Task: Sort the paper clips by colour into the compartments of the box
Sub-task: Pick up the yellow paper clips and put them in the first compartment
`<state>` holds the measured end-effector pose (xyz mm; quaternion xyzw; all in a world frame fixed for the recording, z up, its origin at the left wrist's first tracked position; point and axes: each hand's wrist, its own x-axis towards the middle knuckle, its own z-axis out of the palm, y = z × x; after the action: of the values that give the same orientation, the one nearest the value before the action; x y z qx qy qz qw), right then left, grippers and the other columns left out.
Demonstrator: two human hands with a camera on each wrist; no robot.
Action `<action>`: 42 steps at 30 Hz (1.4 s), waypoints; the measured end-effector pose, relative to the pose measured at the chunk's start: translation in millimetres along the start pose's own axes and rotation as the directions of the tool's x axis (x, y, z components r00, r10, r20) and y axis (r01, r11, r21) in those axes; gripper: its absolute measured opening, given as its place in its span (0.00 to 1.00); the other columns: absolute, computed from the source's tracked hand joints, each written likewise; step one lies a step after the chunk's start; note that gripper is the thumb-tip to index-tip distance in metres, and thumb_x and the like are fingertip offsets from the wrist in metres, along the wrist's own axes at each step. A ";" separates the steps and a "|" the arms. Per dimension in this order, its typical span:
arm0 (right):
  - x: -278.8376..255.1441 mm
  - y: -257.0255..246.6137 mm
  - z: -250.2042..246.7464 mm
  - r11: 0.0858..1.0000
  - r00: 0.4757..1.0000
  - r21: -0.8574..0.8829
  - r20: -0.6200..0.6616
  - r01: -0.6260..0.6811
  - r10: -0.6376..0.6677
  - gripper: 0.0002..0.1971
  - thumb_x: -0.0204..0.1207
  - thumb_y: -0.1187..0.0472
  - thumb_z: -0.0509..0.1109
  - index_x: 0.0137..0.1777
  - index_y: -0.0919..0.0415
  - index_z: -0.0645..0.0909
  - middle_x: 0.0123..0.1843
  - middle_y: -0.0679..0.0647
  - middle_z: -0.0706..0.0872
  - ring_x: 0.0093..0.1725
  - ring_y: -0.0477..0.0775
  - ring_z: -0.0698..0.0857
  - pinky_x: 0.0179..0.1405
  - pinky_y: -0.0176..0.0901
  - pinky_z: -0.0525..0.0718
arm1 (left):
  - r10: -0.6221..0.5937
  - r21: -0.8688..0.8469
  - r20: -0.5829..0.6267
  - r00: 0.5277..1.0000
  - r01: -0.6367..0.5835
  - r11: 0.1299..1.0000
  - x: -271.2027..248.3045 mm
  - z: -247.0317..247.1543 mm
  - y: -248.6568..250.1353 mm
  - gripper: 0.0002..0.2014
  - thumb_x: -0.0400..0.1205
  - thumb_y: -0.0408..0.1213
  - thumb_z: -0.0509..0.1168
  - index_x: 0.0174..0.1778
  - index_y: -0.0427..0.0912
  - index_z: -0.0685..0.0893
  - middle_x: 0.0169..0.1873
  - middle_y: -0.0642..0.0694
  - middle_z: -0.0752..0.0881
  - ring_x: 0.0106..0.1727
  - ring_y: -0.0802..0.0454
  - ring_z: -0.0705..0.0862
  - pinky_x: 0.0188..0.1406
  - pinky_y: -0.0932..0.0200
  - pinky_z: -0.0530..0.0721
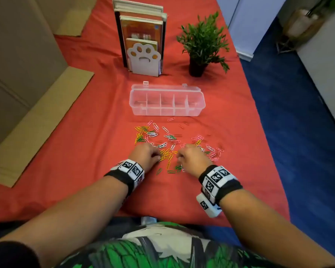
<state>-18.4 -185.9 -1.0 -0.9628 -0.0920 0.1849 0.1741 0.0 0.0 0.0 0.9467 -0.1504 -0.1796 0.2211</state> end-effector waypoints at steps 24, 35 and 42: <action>30.7 -13.6 11.7 0.618 0.961 0.739 0.161 -0.270 0.226 0.18 0.83 0.71 0.51 0.41 0.52 0.77 0.33 0.52 0.78 0.31 0.48 0.78 0.28 0.34 0.78 | -0.379 -0.869 0.157 0.912 0.310 0.386 -25.2 4.1 -44.0 0.16 0.74 0.19 0.63 0.43 0.48 0.78 0.23 0.48 0.81 0.19 0.54 0.80 0.31 0.58 0.78; 14.6 -26.1 27.4 0.974 0.994 0.221 0.103 -0.055 0.033 0.04 0.74 0.64 0.65 0.43 0.60 0.81 0.40 0.53 0.78 0.41 0.54 0.78 0.44 0.42 0.77 | -0.386 -0.885 0.387 0.837 0.455 0.099 -18.8 -11.1 -27.3 0.12 0.75 0.24 0.52 0.31 0.43 0.73 0.26 0.46 0.71 0.26 0.51 0.72 0.23 0.64 0.79; -1.9 -36.5 48.8 0.926 0.965 -0.295 -0.043 0.234 -0.258 0.07 0.66 0.70 0.66 0.44 0.64 0.77 0.46 0.61 0.79 0.46 0.65 0.81 0.40 0.53 0.80 | -0.127 -0.027 0.062 0.990 0.129 0.991 -21.3 1.4 -42.1 0.10 0.71 0.33 0.69 0.48 0.45 0.86 0.44 0.49 0.86 0.49 0.48 0.84 0.51 0.60 0.77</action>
<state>-43.2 -138.0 -29.4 -0.9654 -0.2308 0.1071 0.0580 -10.9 43.3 -15.2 0.9449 -0.0933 -0.2243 0.2194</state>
